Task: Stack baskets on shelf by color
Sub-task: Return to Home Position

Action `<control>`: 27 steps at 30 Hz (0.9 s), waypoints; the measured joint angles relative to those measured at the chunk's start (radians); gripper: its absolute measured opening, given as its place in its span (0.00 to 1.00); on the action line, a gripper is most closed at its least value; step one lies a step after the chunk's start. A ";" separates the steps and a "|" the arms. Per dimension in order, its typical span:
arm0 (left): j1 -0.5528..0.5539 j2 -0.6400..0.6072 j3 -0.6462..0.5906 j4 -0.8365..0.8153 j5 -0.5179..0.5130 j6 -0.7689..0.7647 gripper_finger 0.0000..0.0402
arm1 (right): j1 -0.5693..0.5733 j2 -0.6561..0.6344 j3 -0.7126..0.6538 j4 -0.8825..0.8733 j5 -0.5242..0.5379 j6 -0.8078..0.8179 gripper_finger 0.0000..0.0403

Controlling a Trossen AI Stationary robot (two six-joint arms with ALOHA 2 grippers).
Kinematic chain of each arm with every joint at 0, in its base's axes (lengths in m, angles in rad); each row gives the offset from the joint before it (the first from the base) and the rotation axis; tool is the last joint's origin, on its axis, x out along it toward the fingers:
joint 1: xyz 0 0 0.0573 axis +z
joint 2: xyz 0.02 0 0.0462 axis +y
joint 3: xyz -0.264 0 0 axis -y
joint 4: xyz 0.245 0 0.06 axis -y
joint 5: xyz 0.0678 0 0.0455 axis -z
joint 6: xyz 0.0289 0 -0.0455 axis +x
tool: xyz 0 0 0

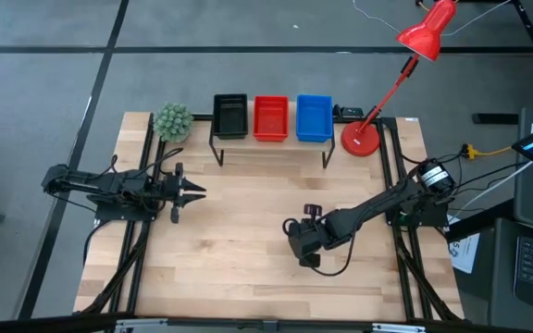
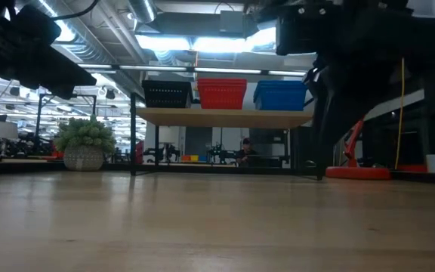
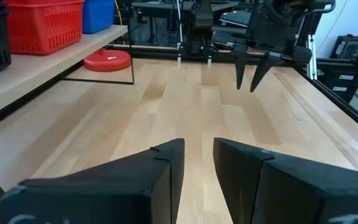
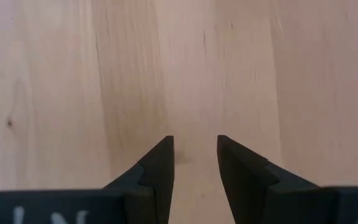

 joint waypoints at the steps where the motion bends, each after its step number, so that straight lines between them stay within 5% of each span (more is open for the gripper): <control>1: 0.000 0.000 0.000 0.000 0.000 0.000 0.19 | 0.000 0.000 0.000 0.003 0.001 -0.005 0.30; 10: 0.000 0.000 0.000 0.001 0.000 0.000 0.19 | -0.010 -0.082 -0.055 0.016 0.006 -0.008 0.30; 27: 0.000 0.000 0.000 0.001 0.001 0.000 0.19 | -0.017 -0.568 -0.612 0.608 -0.004 -0.060 0.30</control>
